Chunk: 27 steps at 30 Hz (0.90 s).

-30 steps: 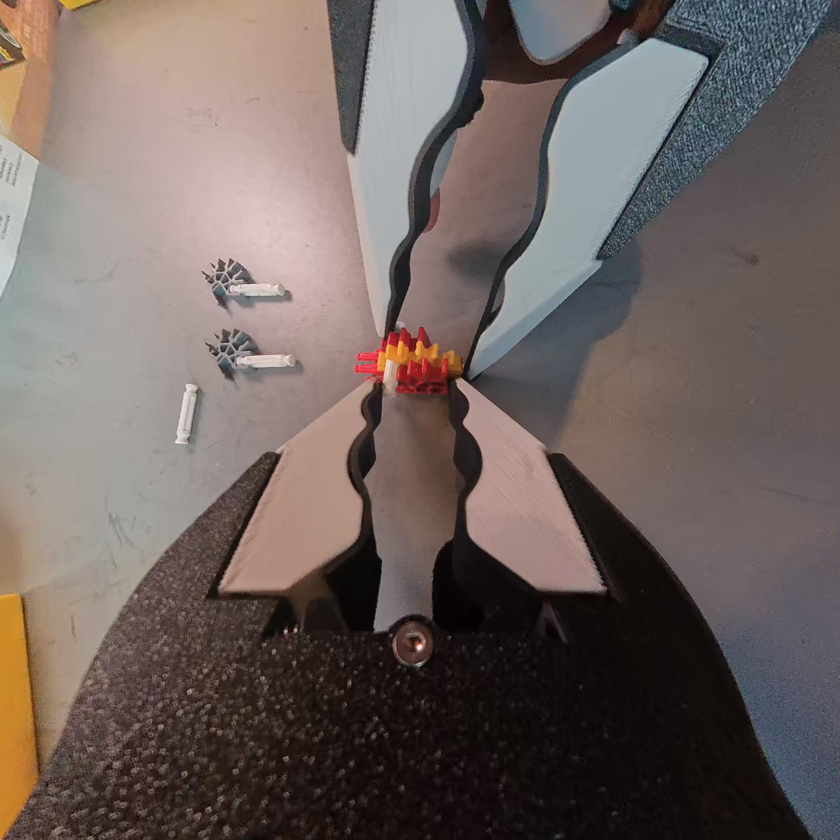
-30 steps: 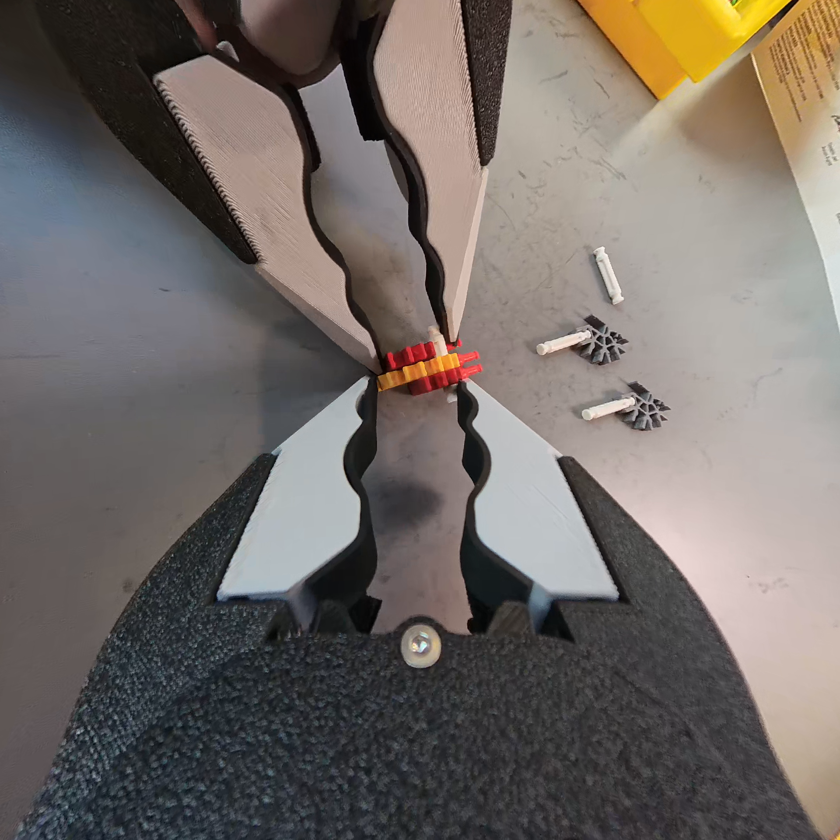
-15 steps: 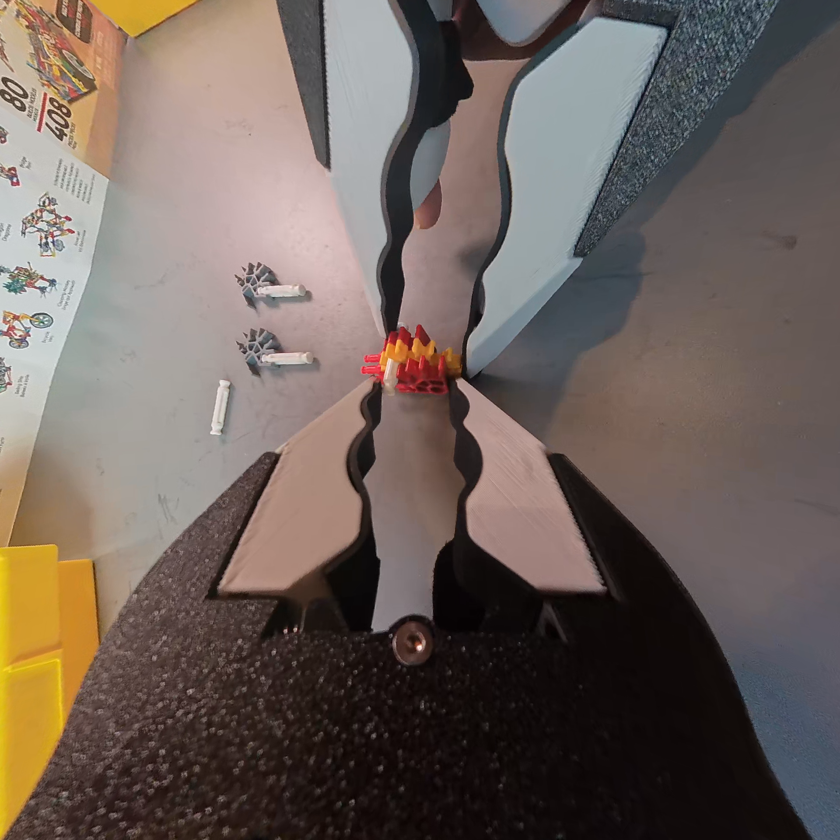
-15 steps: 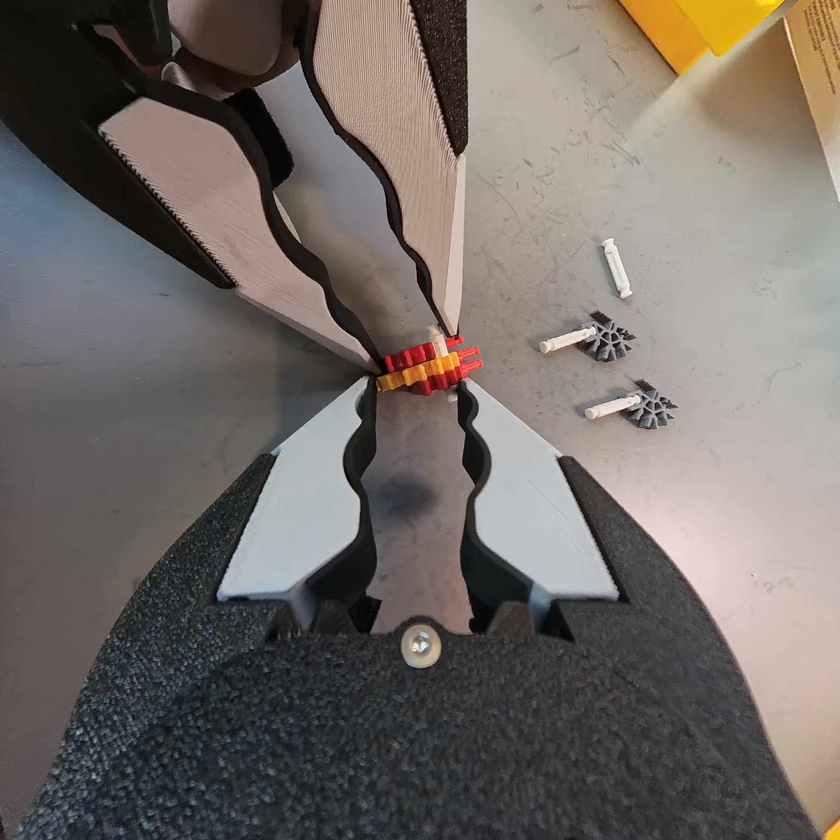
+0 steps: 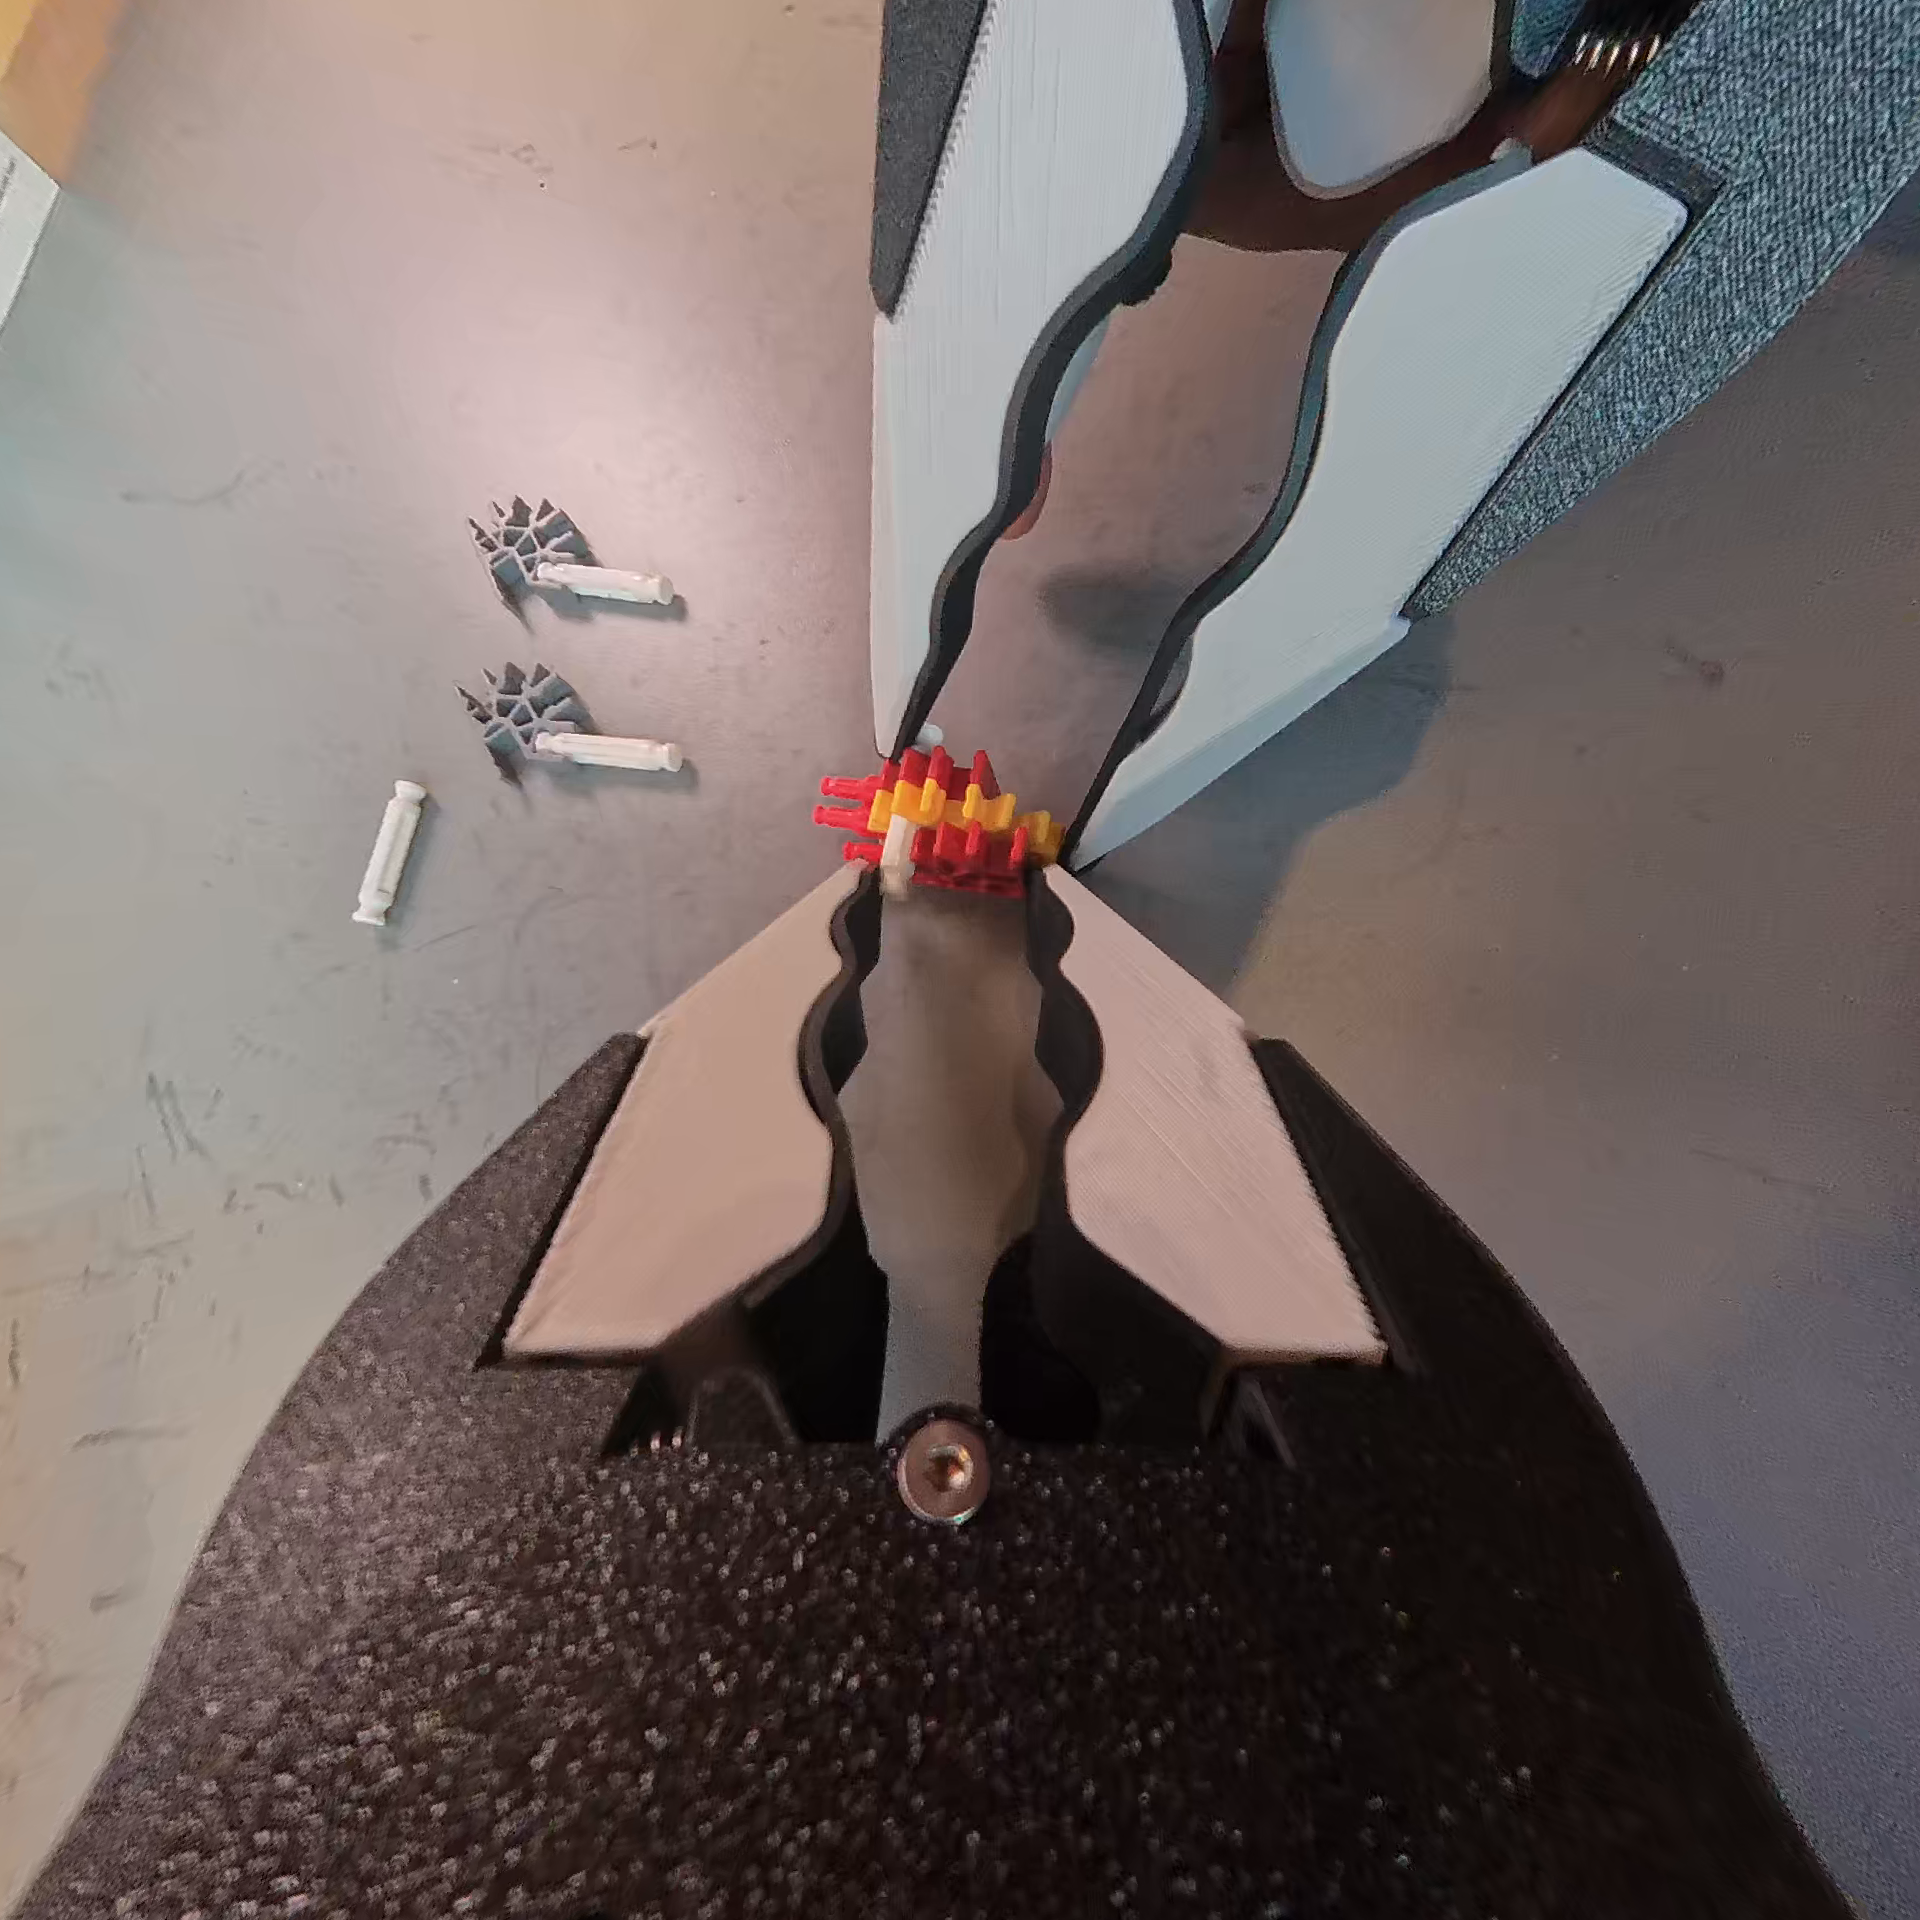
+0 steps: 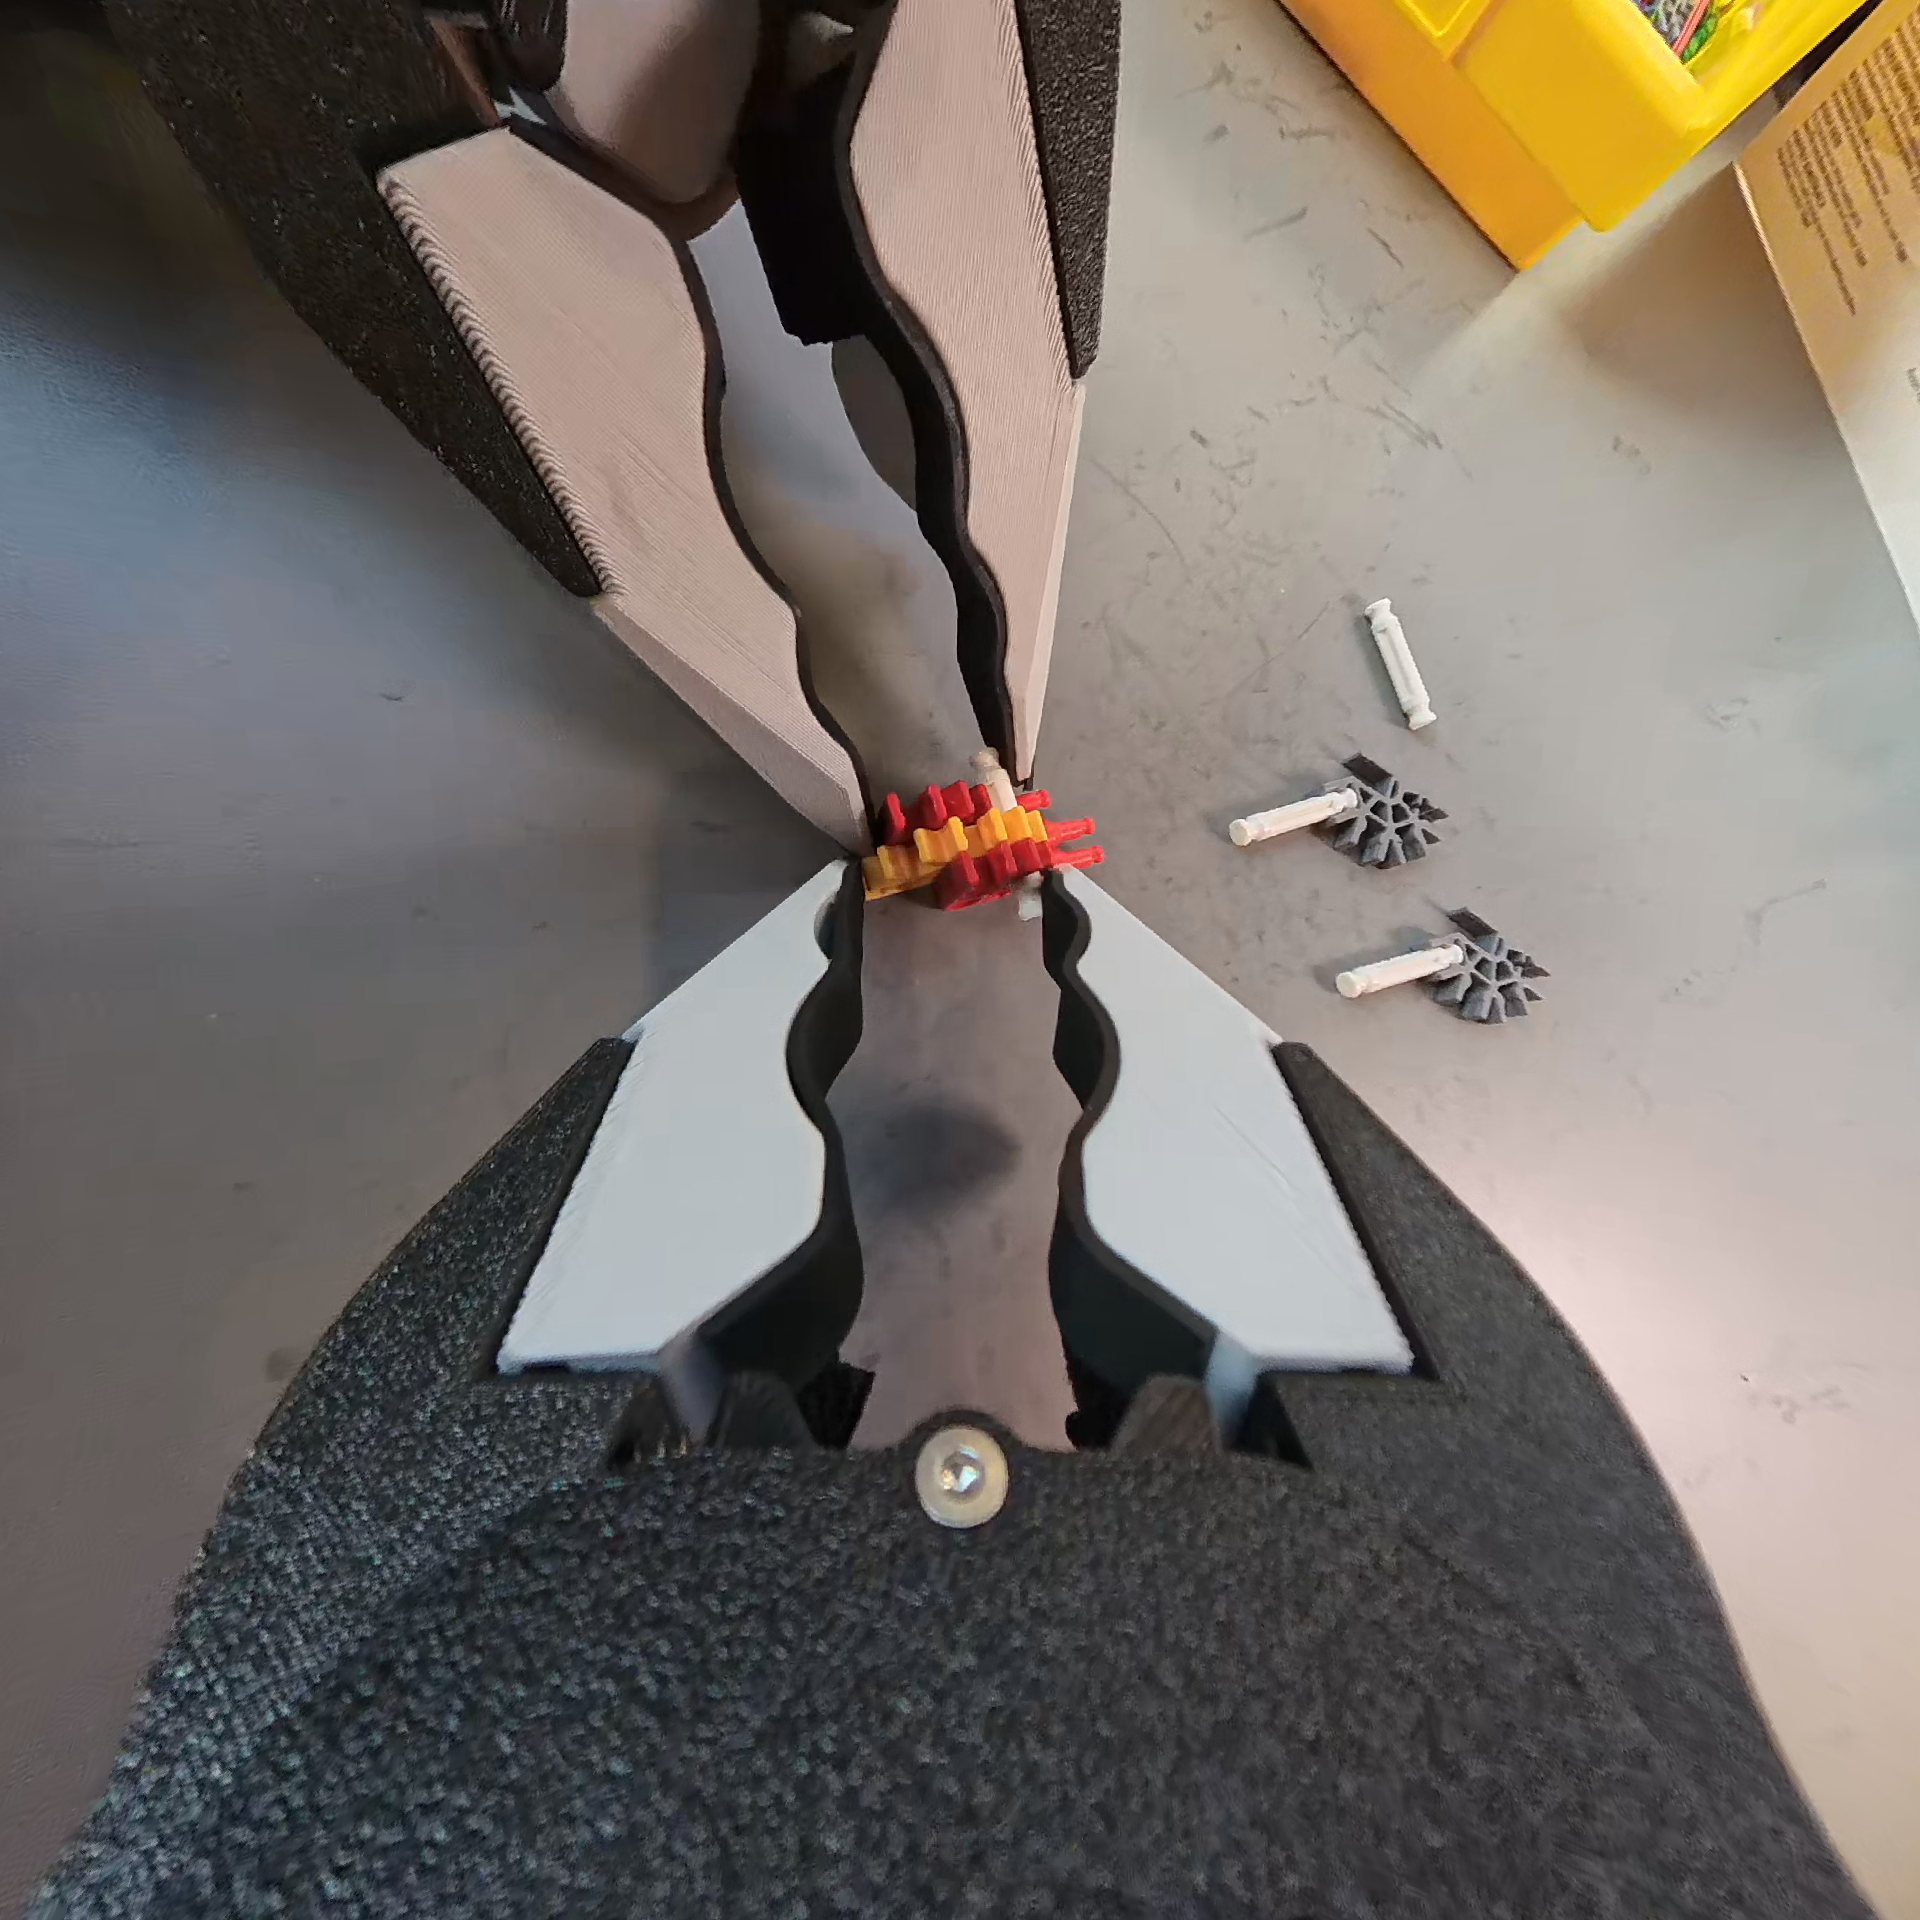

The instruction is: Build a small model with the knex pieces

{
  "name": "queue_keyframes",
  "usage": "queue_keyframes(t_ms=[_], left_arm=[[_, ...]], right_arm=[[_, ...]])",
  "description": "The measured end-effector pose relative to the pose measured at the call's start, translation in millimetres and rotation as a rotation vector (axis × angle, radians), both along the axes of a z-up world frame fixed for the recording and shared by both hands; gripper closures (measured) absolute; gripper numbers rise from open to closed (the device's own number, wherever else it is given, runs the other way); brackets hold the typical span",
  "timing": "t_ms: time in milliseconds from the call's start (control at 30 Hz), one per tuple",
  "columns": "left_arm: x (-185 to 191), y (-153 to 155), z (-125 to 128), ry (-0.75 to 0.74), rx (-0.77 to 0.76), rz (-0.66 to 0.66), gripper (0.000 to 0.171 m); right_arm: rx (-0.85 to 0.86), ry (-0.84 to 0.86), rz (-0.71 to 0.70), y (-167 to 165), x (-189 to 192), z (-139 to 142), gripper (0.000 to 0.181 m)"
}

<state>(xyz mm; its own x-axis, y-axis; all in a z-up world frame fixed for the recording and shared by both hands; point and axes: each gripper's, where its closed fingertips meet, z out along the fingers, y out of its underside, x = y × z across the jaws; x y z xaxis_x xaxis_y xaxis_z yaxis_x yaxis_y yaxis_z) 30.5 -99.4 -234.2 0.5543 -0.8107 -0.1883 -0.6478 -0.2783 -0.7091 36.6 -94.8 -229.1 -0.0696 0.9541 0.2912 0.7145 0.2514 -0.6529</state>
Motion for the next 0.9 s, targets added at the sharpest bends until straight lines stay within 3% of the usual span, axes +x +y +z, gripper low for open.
queue_keyframes(t_ms=[567, 900], left_arm=[[2.5, -1.3, 3.8, -0.21, -0.171, -0.002, 0.146], [1.9, -1.4, 4.0, -0.22, -0.183, -0.024, 0.147]], right_arm=[[0.056, 0.06, 0.037, -0.4, -0.7, -0.7, 0.15], [0.101, 0.075, 0.055, -1.4, -1.1, -1.0, 0.15]])
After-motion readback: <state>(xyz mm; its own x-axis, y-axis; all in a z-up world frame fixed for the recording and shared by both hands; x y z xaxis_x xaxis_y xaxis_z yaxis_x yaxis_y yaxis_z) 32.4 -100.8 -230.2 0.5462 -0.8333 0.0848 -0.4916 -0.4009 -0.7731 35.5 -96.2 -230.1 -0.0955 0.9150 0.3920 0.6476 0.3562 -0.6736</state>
